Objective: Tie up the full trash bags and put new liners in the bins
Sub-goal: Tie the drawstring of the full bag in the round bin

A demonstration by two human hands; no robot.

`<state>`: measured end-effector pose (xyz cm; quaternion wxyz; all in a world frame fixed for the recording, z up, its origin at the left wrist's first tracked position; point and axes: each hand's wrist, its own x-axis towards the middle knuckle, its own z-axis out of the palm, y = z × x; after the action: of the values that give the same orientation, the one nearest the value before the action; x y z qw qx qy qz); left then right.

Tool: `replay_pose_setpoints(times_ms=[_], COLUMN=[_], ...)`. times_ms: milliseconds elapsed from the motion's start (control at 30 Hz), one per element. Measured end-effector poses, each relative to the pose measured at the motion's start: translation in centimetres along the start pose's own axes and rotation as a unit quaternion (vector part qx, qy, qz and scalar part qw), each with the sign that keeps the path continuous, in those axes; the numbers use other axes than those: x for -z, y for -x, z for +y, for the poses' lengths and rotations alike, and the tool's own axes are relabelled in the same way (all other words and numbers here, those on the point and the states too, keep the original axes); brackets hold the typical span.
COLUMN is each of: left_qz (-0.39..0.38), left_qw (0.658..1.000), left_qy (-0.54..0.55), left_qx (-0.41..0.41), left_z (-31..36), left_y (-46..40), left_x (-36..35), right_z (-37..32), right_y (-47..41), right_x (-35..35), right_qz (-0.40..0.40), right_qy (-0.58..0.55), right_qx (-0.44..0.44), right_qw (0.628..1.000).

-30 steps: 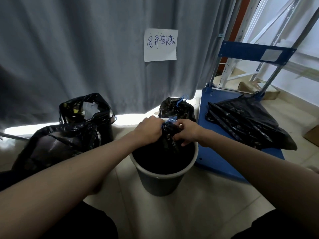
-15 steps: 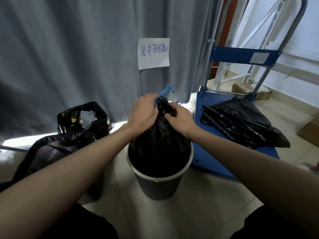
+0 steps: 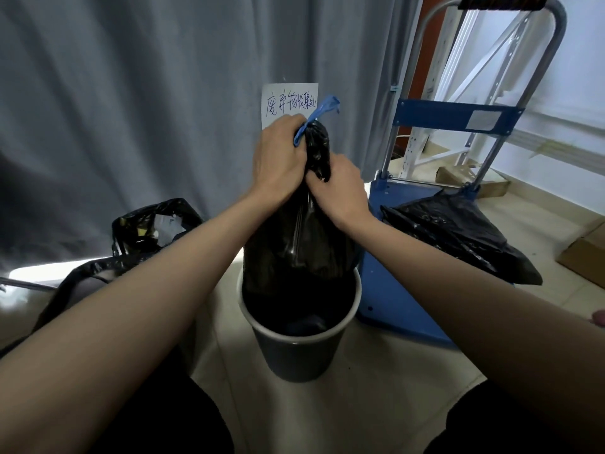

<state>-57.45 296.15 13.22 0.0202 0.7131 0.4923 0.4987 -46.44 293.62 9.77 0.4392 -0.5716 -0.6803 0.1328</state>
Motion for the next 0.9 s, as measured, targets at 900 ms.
replay_pose_setpoints(times_ms=[900], left_qz=[0.039], left_qw=[0.999], left_qy=[-0.011], left_qx=[0.005], left_z=[-8.7], left_y=[-12.1], left_x=[-1.4], right_z=[-2.6], right_y=[-16.4], right_x=[-6.4], right_qz=[0.152], right_qy=[-0.06], right_qx=[-0.112], right_qw=[0.98])
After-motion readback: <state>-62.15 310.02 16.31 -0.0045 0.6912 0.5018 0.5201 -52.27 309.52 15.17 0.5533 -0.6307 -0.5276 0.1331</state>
